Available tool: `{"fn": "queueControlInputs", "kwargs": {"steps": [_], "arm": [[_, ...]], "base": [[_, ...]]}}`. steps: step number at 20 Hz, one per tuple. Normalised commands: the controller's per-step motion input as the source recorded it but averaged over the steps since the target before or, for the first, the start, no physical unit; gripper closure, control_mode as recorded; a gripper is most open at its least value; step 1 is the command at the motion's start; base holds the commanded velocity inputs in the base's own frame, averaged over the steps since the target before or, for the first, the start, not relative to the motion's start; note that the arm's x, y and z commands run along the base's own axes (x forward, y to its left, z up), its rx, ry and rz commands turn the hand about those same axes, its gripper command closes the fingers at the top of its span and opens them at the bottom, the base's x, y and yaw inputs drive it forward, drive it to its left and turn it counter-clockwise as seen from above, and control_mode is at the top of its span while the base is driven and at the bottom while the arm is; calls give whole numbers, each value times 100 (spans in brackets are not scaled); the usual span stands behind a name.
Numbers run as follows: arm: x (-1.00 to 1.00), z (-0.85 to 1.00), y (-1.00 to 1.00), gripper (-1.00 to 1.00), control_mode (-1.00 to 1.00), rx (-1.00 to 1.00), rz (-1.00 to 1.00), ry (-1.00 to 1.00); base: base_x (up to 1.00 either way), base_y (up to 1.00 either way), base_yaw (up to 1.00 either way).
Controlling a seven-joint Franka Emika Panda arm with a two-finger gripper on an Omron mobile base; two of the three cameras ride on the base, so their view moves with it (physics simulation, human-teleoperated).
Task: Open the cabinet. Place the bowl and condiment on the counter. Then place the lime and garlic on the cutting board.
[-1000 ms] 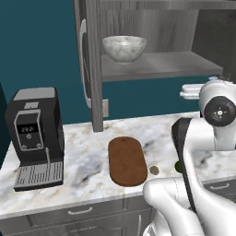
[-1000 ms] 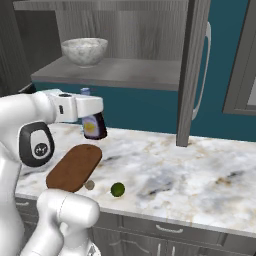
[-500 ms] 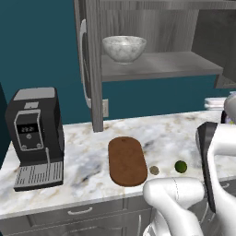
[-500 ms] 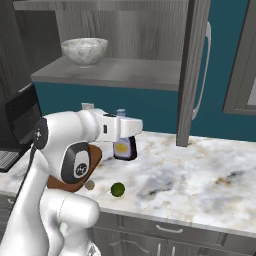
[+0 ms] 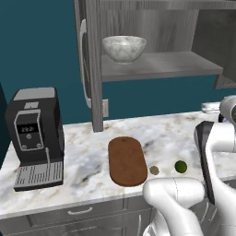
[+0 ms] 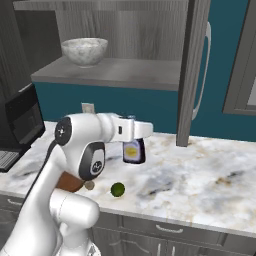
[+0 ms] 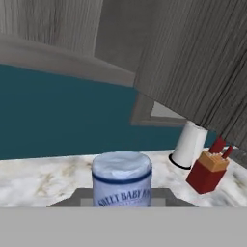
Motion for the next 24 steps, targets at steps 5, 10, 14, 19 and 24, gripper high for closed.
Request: {"fn": "queueControlInputs", "kwargs": {"steps": [5, 10, 14, 19, 24], "arm": [[40, -7, -12, 100, -100, 13, 1, -1], [48, -8, -13, 100, -100, 22, 12, -14], [53, -12, -1, 100, -100, 19, 13, -18], [54, -9, -1, 100, -100, 22, 17, -21], [32, -9, -32, 100, -100, 14, 23, -22]], "base": [[0, 0, 0], [0, 0, 0], [0, 0, 0], [0, 0, 0], [0, 0, 0]]}}
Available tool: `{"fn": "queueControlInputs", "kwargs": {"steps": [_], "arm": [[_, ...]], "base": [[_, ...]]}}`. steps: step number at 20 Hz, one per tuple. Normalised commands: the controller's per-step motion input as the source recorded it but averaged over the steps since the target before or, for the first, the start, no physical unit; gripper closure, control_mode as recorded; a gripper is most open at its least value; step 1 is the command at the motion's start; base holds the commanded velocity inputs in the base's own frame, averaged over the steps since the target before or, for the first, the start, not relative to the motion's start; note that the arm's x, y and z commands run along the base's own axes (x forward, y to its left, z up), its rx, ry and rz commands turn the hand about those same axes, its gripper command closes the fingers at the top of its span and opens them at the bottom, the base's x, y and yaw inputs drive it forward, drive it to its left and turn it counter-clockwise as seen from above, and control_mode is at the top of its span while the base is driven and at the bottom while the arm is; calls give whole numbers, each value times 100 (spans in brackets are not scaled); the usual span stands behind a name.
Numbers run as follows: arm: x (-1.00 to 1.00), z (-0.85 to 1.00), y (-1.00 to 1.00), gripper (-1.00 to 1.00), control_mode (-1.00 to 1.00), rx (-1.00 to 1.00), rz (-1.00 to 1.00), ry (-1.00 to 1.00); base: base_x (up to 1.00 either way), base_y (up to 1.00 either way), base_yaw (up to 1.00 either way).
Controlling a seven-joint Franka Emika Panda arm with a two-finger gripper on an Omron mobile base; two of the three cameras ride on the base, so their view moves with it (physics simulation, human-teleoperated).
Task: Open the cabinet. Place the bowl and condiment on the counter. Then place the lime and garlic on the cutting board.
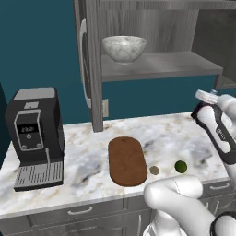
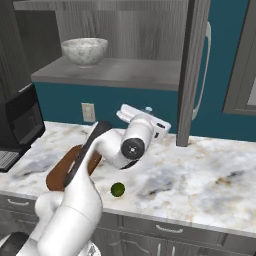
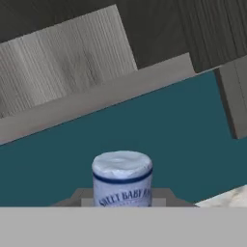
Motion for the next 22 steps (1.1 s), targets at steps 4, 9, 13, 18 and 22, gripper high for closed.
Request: {"fn": "queueControlInputs", "kwargs": {"steps": [4, 9, 13, 18, 22], "arm": [[14, -5, -43, 100, -100, 1, 19, -29], [4, 0, -24, 100, -100, -14, 10, -23], [35, 2, -3, 100, -100, -32, 2, -4], [41, 20, 0, 100, -100, -32, 0, 4], [36, 3, -25, 100, -100, -15, 0, 22]], "base": [[0, 0, 0], [0, 0, 0], [0, 0, 0], [0, 0, 0], [0, 0, 0]]}}
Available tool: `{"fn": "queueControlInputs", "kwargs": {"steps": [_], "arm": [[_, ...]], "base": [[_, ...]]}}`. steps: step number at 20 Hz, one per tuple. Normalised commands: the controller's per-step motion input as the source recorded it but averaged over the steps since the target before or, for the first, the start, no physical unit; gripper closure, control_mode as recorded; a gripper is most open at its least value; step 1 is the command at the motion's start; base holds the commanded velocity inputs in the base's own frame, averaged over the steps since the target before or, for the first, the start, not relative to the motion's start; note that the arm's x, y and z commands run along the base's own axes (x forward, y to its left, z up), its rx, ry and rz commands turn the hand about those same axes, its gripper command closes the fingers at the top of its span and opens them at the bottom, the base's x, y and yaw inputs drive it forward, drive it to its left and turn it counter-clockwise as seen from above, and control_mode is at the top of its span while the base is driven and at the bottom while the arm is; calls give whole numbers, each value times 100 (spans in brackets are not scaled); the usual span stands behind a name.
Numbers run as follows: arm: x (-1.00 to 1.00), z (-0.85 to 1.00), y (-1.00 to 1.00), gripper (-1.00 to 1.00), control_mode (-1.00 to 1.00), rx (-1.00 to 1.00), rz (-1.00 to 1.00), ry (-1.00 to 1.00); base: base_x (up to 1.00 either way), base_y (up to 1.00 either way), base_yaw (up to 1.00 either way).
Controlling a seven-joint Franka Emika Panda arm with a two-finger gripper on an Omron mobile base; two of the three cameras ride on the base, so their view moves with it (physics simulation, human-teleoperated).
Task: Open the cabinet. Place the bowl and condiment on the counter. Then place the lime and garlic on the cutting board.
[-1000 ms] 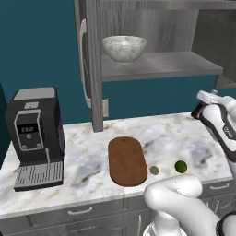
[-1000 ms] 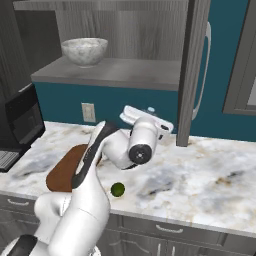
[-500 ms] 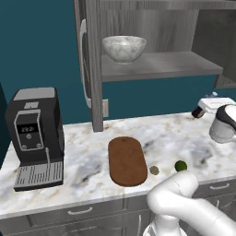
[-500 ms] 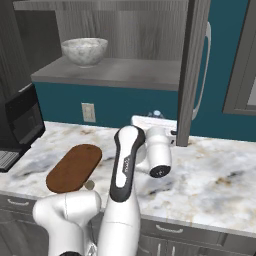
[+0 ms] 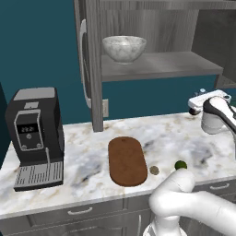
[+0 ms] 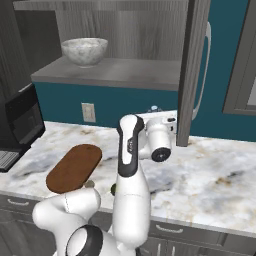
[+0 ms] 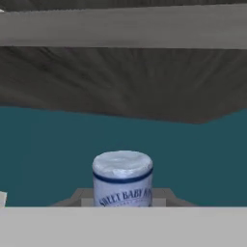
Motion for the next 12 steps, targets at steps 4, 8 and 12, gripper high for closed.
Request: {"fn": "queueControlInputs", "kwargs": {"steps": [4, 8, 12], "arm": [[19, -1, -48, 100, -100, 0, 1, 30], [4, -17, -53, 100, -100, 2, 1, 27], [0, -53, -53, 100, -100, 9, 3, 17]], "base": [[0, 0, 0], [0, 0, 0], [0, 0, 0]]}}
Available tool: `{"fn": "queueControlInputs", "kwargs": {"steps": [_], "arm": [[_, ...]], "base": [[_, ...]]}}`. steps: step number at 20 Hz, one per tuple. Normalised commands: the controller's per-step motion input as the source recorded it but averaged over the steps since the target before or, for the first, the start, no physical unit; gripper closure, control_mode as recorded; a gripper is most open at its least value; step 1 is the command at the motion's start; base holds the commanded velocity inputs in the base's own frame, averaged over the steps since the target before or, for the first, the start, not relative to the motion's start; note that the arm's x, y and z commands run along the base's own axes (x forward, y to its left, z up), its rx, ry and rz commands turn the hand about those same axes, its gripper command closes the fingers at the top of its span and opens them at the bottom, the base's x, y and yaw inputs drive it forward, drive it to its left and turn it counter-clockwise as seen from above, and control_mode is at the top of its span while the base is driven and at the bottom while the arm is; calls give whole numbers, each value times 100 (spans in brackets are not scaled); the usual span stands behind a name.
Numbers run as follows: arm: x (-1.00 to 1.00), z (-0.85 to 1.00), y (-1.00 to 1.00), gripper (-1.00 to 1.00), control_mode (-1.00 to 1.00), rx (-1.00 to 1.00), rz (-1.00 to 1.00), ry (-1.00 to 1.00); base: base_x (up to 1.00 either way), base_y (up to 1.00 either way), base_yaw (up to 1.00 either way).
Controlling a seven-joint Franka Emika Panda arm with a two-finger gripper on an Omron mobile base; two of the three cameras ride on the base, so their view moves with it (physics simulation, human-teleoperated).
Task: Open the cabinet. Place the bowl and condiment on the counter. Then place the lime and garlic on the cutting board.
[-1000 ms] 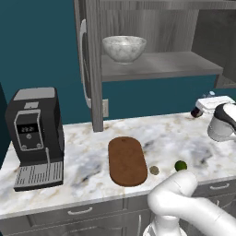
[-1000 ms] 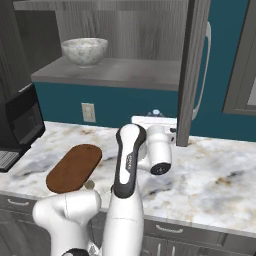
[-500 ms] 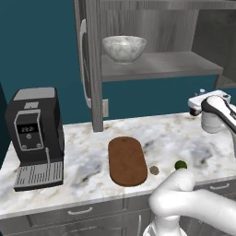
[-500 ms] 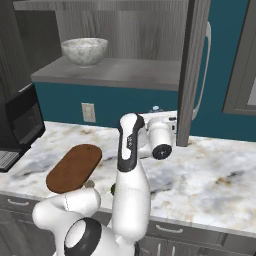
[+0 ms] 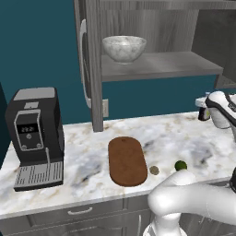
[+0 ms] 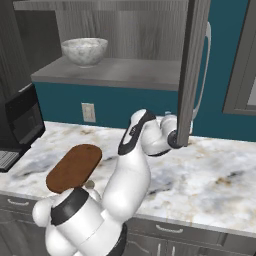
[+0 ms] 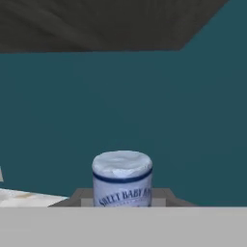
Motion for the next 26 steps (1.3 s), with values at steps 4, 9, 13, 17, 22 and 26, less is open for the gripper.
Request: {"fn": "queueControlInputs", "kwargs": {"steps": [4, 9, 13, 17, 22, 26], "arm": [[0, -82, -49, 100, -100, 11, 4, 10], [0, -73, -29, 100, -100, 9, 6, -3], [10, -58, -3, 100, -100, 4, 7, -18], [19, -37, 0, 100, -100, 0, 8, -20], [35, -29, 0, 100, -100, -1, 3, -18], [64, -20, 0, 100, -100, -3, 1, -6]], "base": [[0, 0, 0], [0, 0, 0], [0, 0, 0], [0, 0, 0], [0, 0, 0], [0, 0, 0]]}}
